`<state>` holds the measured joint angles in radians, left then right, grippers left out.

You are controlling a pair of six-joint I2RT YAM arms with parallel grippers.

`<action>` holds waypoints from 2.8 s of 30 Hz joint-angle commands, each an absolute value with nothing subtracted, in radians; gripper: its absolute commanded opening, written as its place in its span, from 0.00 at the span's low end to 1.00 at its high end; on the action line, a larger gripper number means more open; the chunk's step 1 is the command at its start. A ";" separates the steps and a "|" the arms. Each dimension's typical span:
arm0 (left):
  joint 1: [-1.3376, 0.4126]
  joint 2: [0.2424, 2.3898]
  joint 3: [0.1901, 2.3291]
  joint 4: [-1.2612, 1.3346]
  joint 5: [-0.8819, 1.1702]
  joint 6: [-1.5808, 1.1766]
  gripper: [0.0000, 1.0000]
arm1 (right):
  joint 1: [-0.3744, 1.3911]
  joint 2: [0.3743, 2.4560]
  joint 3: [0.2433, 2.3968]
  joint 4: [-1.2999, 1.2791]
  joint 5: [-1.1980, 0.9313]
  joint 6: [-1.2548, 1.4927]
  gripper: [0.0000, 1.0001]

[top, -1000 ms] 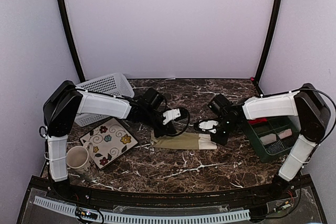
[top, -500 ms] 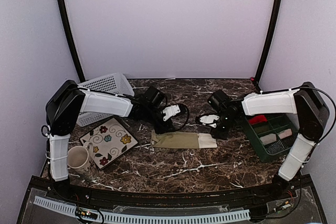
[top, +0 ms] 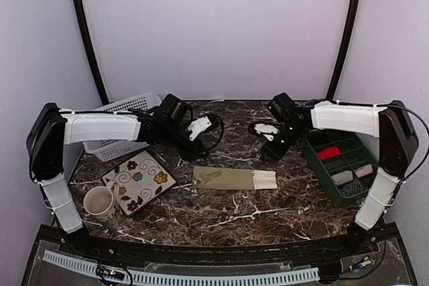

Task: Roll the underwear
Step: Rotate the underwear at the center of the board.

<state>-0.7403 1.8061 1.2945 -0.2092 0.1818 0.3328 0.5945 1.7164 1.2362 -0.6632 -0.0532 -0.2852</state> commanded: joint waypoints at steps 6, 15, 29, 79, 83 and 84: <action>-0.755 1.679 1.118 -0.321 0.306 0.169 0.45 | 0.544 1.913 1.360 -0.765 -0.334 -0.097 0.47; -0.858 1.697 1.056 -0.342 0.283 0.094 0.36 | 0.481 1.941 1.354 -0.733 -0.388 -0.028 0.47; -0.890 1.844 1.130 -0.310 0.199 -0.036 0.33 | 0.408 1.911 1.342 -0.731 -0.418 -0.009 0.49; -0.679 1.864 1.332 -0.376 0.119 0.021 0.42 | 0.521 1.791 0.937 -0.451 -0.603 0.359 0.05; -0.684 1.826 1.296 -0.374 0.115 0.024 0.42 | 0.563 1.736 0.861 -0.349 -0.632 0.477 0.00; -0.684 1.816 1.286 -0.373 0.115 0.023 0.43 | 0.579 1.724 0.841 -0.320 -0.634 0.512 0.00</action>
